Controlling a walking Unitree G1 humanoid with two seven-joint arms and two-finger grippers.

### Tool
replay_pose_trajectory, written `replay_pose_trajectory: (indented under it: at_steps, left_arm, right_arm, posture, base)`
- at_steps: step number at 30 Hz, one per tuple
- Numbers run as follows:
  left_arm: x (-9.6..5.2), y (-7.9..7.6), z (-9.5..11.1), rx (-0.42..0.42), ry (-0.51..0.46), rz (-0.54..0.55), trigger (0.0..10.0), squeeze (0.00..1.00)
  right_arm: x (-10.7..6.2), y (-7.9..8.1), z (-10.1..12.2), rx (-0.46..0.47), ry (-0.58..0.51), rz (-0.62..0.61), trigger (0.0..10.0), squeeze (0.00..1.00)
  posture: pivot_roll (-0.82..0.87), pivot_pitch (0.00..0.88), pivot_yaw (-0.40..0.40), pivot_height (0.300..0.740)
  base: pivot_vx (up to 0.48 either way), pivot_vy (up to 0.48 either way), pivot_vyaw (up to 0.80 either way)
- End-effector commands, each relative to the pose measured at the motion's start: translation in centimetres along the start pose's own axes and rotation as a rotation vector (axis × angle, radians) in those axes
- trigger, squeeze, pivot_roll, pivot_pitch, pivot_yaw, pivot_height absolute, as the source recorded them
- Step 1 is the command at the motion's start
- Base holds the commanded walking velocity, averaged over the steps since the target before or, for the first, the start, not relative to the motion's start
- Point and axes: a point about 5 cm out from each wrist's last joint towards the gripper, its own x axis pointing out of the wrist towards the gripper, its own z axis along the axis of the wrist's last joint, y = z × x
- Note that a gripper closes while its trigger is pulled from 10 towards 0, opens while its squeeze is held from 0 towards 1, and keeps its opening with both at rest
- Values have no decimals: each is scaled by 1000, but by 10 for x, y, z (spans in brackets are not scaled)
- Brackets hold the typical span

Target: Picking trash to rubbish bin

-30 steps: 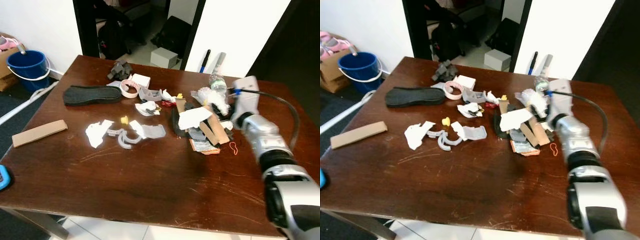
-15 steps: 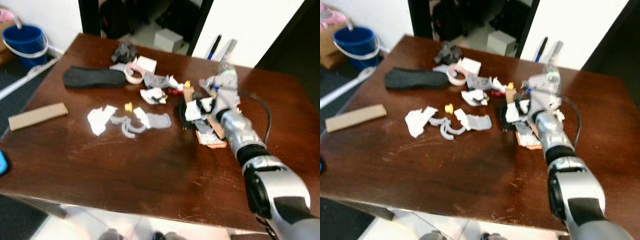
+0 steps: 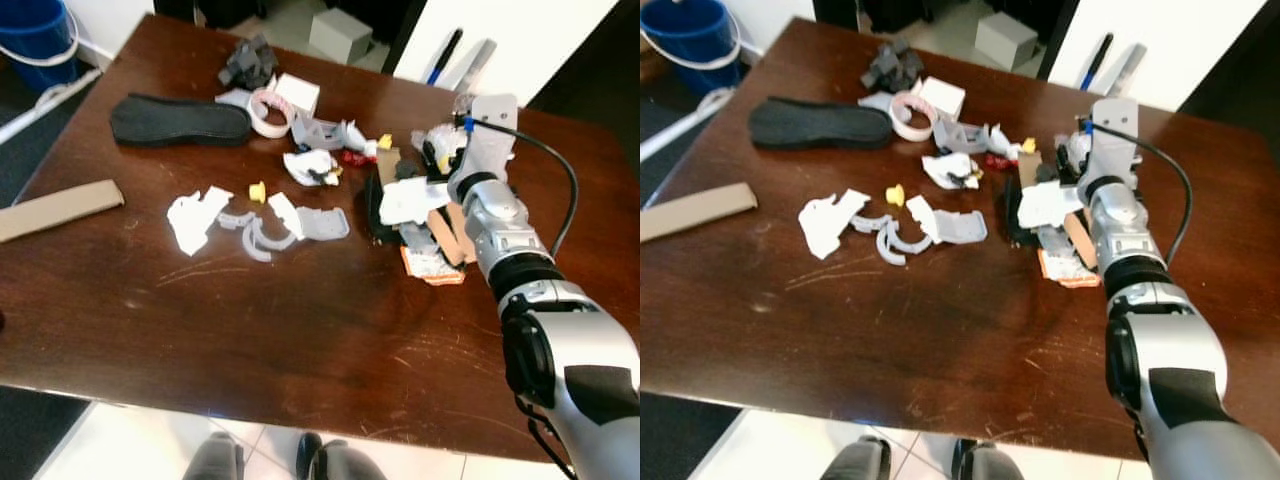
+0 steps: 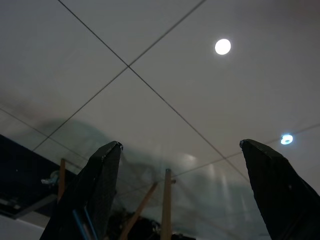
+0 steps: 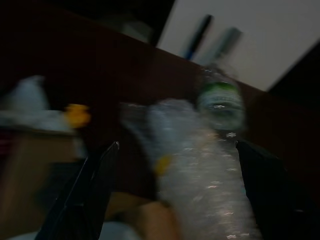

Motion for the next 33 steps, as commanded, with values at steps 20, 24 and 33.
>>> replay_pose_trajectory:
  at_steps: [20,24,33]
  left_arm:
    - [-13,31,-13,-32,-90,102,10000,0]
    - [-15,33,-19,-38,-89,109,10000,0]
    - [-15,35,-17,-45,-92,120,10000,0]
  right_arm:
    - [-3,-18,-18,-26,129,-92,10000,0]
    - [-6,-12,-30,-8,184,-88,9765,0]
    - [-5,-12,-26,18,164,-96,0,0]
  posture:
    - [314,481,-197,740]
    - [324,487,-195,740]
    - [331,465,-194,740]
  base:
    - [0,0,0]
    - [0,0,0]
    - [0,0,0]
